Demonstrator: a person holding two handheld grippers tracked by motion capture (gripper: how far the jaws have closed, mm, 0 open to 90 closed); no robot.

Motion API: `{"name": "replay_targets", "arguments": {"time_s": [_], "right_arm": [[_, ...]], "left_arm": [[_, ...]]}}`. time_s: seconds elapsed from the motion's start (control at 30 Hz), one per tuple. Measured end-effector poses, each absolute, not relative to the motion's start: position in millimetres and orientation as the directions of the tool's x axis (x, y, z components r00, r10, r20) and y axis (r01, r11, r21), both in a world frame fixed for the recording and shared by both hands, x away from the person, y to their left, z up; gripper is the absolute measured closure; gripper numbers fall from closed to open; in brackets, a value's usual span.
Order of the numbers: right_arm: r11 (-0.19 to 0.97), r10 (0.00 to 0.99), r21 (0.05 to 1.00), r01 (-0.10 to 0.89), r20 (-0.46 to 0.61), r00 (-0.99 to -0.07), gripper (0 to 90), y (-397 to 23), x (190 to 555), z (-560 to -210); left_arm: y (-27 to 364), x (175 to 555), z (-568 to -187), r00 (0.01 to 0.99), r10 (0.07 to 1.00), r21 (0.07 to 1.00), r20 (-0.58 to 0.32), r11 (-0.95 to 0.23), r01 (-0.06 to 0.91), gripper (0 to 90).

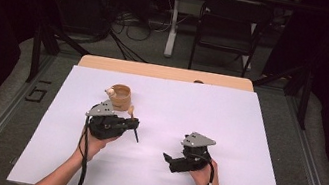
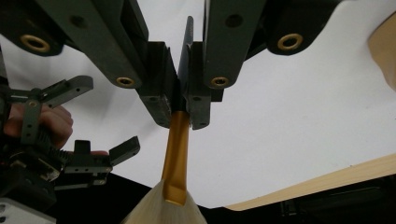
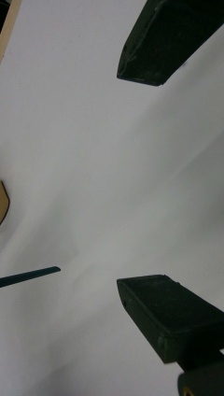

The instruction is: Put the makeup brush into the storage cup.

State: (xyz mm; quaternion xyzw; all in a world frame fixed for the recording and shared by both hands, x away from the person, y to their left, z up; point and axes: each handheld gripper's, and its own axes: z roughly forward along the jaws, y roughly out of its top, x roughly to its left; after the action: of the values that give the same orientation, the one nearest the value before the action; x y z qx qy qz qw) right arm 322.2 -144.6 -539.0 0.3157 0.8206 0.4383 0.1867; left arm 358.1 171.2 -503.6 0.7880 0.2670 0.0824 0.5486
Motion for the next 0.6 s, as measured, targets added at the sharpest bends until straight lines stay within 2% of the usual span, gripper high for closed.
{"name": "replay_targets", "arguments": {"time_s": [0.3, 0.6], "right_arm": [[0.388, 0.706, 0.853, 0.349, -0.031, -0.708, 0.0, -159, 319, -534], [0.366, 0.723, 0.87, 0.33, -0.043, -0.69, 0.0, -174, 311, -533]], "left_arm": [[175, 361, -497, 0.837, 0.535, 0.911, -0.111, -0.283, 0.301, 82.7], [178, 364, -495, 0.833, 0.545, 0.907, -0.099, -0.295, 0.301, 82.7]]}}
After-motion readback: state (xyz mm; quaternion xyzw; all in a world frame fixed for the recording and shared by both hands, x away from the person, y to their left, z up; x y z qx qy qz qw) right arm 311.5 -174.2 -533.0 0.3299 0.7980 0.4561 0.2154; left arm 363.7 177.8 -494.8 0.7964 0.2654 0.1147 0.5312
